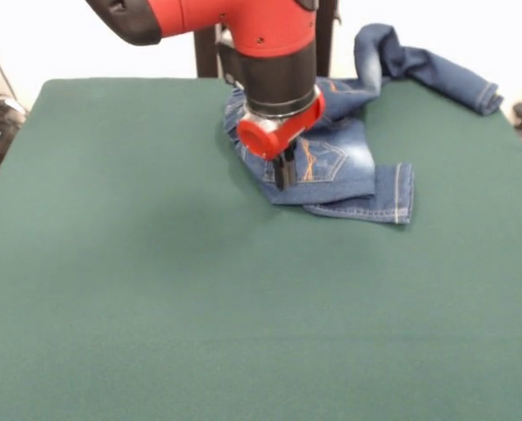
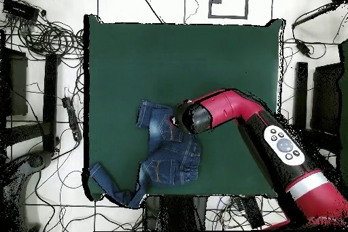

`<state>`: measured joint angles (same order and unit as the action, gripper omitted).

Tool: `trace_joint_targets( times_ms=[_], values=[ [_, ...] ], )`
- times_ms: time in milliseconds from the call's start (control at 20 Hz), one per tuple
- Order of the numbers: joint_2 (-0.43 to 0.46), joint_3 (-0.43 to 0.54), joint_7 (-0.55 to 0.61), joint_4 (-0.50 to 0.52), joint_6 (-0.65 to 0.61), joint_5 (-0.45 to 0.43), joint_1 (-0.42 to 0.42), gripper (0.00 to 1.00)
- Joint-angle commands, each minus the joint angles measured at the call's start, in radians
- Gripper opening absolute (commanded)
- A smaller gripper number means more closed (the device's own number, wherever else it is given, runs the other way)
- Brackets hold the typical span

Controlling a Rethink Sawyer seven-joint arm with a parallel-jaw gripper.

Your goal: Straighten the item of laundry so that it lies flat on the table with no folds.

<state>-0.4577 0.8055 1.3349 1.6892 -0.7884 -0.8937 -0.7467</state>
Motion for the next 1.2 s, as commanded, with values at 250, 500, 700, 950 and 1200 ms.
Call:
trace_joint_targets(
  times_ms=[250,500,700,950,1200],
  values=[
    [-0.176,0.05,-0.071,0.174,0.051,0.043,-0.03,0.0],
    [-0.26,0.025,0.032,0.302,0.114,0.051,-0.046,0.0],
    [-0.303,-0.007,0.106,0.387,0.176,0.051,-0.049,0.0],
    [-0.327,-0.097,0.223,0.466,0.286,0.004,-0.007,0.0],
    [-0.305,-0.246,0.335,0.497,0.42,-0.058,0.083,0.0]
  ],
)
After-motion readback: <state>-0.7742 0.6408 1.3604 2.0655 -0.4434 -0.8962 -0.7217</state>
